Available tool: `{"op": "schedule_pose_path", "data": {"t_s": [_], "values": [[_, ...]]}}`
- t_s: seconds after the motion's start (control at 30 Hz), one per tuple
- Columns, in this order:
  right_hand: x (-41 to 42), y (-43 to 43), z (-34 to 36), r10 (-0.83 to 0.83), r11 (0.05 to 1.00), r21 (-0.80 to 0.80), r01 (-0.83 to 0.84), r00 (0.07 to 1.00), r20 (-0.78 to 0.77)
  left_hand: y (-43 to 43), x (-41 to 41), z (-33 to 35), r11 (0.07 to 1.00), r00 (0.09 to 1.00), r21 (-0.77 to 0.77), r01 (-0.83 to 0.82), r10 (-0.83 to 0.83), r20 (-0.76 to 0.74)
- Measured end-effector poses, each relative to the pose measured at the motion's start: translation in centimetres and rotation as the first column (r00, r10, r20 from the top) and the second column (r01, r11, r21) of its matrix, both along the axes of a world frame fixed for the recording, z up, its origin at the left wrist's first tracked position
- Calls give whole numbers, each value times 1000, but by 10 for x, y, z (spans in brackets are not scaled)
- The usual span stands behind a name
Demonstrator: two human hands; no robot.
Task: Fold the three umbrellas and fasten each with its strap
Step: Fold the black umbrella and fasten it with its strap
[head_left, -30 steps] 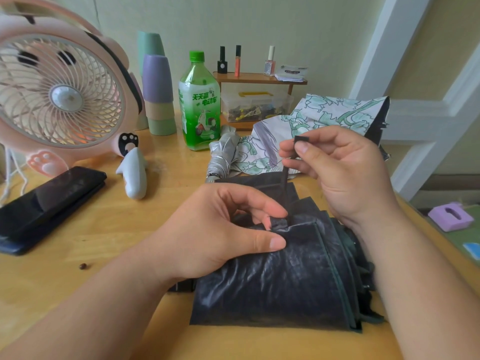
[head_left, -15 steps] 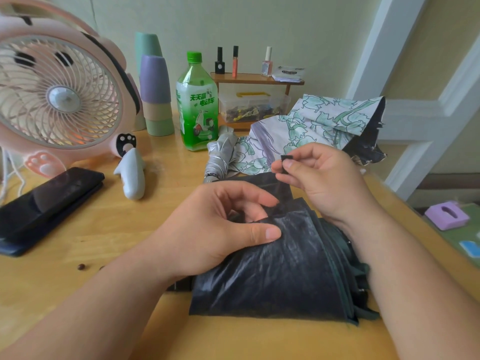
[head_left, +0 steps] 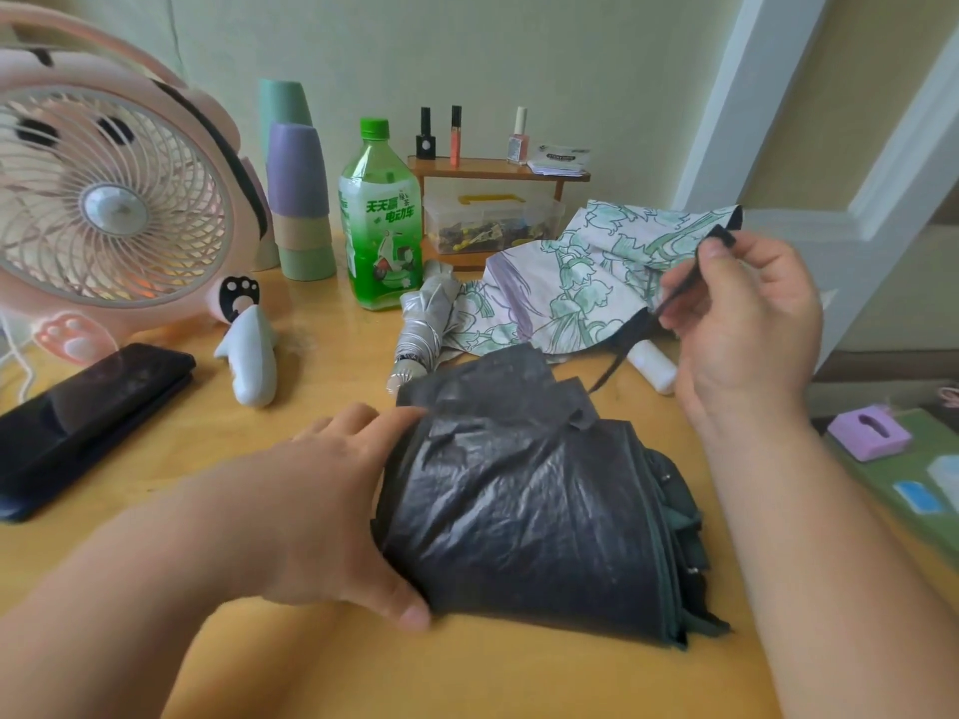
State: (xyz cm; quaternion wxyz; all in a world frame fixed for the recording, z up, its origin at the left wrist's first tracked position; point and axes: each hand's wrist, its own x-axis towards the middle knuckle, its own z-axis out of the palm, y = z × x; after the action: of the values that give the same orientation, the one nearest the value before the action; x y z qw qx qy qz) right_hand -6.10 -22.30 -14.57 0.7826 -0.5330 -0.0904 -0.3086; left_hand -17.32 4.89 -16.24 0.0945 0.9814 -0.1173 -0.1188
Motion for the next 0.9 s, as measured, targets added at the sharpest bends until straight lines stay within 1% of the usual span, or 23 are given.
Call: {"op": "schedule_pose_path", "data": {"t_s": [0.07,0.13,0.17,0.2,0.23,0.27,0.33,0.37,0.4,0.43,0.47,0.5,0.53,0.57,0.6,0.63,0.67,0.7,0.73,0.83,0.87,0.9], "values": [[1,1,1,125,985,131,-111,987,-104,-1,3,-3,998,998,-15,-65,65,-10],[0,-5,4,336,913,296,-282,929,-152,-2,6,-4,994,996,-63,-88,88,-5],[-1,-10,5,469,843,366,-395,872,-138,-1,7,-5,994,997,-77,-78,78,-2],[-3,-14,7,623,731,419,-539,777,-88,-1,9,-7,994,998,-90,-59,60,4],[-6,-18,8,770,573,444,-689,638,-2,0,10,-8,993,999,-109,-41,43,12],[-11,-20,9,868,412,437,-799,490,78,2,12,-11,990,999,-137,-29,32,22],[-21,-25,20,948,234,312,-921,288,137,5,16,-15,974,998,-227,-15,27,51],[-26,-28,26,974,138,225,-965,172,144,7,19,-17,958,997,-285,-7,27,69],[-30,-29,32,990,55,146,-988,73,119,8,20,-18,939,996,-343,1,31,88],[-34,-30,37,998,16,88,-996,21,54,9,21,-18,920,994,-391,5,38,103],[-38,-29,41,999,15,53,-998,13,-31,9,20,-17,906,991,-424,13,43,123],[-43,-28,43,990,62,24,-998,59,-131,10,20,-17,894,988,-448,26,46,149],[-48,-29,44,948,198,-50,-979,204,-243,10,19,-16,881,983,-472,44,48,180],[-52,-30,44,844,365,-195,-910,412,-343,10,19,-15,864,977,-500,60,51,206],[-56,-30,43,676,501,-372,-782,621,-396,10,19,-15,846,972,-529,74,57,227],[-60,-28,40,493,574,-527,-627,778,-390,10,20,-15,831,968,-550,78,69,242],[-63,-25,36,358,592,-628,-506,862,-358,10,21,-15,822,964,-565,76,85,253],[-69,-23,31,288,583,-682,-441,897,-335,11,23,-14,816,961,-574,69,99,257],[-74,-21,25,257,564,-706,-428,904,-343,11,24,-15,813,961,-580,57,112,252],[-84,-18,2,219,470,-713,-520,851,-477,12,25,-16,815,965,-579,29,128,229],[-85,-15,-6,192,445,-723,-528,845,-498,12,24,-16,819,967,-573,23,127,220],[-86,-11,-14,143,434,-749,-500,859,-491,13,24,-16,821,970,-570,17,124,207]]}}
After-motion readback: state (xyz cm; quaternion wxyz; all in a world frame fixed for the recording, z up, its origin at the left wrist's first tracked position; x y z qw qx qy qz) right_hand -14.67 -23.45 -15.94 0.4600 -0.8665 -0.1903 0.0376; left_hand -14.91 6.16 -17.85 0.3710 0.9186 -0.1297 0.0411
